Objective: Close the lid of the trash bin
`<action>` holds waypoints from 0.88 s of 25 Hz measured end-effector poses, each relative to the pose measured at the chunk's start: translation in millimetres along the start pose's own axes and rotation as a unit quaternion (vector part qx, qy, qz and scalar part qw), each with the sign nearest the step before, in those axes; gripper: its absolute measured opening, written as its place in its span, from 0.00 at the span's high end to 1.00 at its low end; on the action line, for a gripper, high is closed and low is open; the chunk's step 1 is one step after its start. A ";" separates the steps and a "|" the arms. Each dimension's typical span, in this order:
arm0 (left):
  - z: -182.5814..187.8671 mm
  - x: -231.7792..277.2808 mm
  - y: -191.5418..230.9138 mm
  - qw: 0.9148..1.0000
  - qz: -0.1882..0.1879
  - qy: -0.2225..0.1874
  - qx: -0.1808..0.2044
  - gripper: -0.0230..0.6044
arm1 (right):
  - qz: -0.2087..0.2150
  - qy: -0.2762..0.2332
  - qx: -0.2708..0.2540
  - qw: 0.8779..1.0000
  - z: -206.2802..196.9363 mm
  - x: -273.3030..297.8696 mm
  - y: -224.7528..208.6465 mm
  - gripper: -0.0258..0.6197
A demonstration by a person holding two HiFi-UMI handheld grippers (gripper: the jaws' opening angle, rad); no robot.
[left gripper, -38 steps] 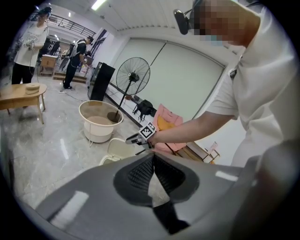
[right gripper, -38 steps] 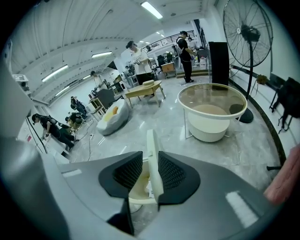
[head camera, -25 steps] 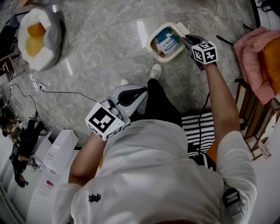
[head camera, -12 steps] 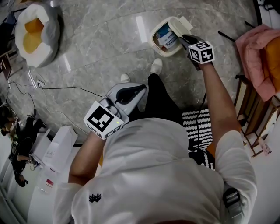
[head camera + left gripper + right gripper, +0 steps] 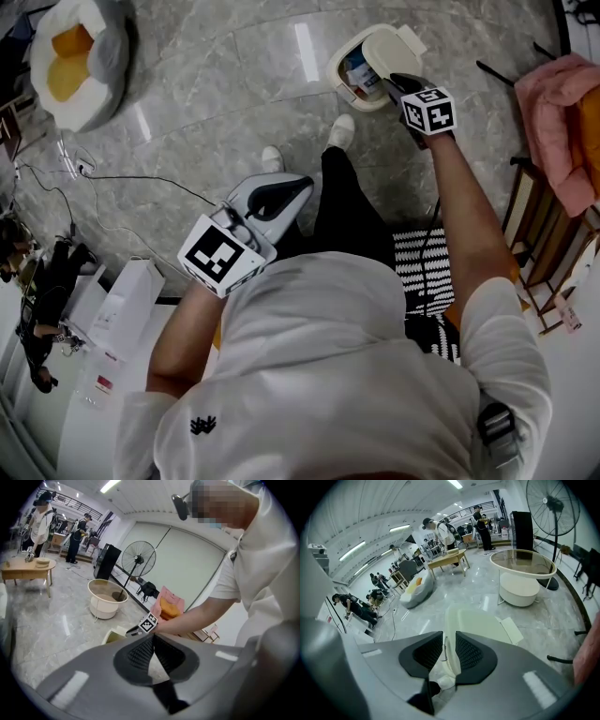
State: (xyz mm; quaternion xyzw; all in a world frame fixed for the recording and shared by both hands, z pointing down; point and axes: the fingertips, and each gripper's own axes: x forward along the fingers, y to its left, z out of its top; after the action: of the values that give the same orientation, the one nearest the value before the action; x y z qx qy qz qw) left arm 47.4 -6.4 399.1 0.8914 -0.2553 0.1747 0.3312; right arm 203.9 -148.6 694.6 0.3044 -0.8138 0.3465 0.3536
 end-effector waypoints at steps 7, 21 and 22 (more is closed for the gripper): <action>-15.6 -12.9 2.6 0.999 0.010 0.013 -0.028 0.87 | 0.001 0.016 0.000 1.000 -19.7 21.4 14.8 0.83; -51.1 -31.9 12.4 0.998 0.029 0.022 -0.060 0.87 | -0.003 0.048 -0.004 0.999 -55.9 70.7 27.5 0.86; -53.8 -32.4 12.5 0.997 0.030 0.023 -0.061 0.87 | -0.003 0.050 -0.004 0.999 -58.9 73.3 27.7 0.86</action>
State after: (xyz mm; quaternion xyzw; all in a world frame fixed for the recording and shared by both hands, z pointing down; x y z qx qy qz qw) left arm 6.4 33.0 428.6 0.8573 -0.2843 0.1886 0.3854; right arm 163.4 -105.2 772.6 0.2881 -0.7954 0.3569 0.3961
